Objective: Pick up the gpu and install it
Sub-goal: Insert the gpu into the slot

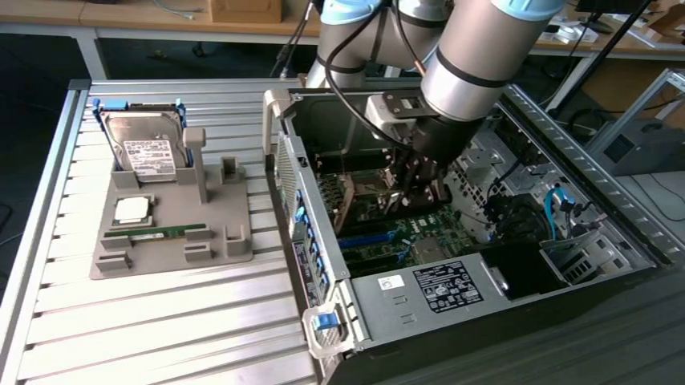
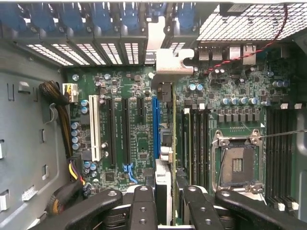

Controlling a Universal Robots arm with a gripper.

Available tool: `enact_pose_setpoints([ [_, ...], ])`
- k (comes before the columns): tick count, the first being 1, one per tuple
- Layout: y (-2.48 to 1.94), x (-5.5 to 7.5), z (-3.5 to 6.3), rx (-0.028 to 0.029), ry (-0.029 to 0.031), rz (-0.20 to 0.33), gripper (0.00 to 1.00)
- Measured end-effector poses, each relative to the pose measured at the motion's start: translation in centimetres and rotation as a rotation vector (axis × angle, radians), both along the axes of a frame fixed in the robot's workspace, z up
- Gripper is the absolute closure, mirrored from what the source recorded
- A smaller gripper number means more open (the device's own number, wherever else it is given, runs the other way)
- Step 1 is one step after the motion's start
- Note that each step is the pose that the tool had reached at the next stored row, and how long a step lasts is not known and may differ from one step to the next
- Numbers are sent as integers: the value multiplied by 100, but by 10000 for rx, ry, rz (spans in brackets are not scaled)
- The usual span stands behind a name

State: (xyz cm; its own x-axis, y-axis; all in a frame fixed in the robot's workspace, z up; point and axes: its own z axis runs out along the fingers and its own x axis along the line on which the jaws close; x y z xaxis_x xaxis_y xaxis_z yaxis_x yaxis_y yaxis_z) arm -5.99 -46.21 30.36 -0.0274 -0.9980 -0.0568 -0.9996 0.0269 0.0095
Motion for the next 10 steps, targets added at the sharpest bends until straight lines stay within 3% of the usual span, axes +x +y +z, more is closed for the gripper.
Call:
enact_pose_setpoints([
  [10,-1,-32,-17,0,0,1,73],
])
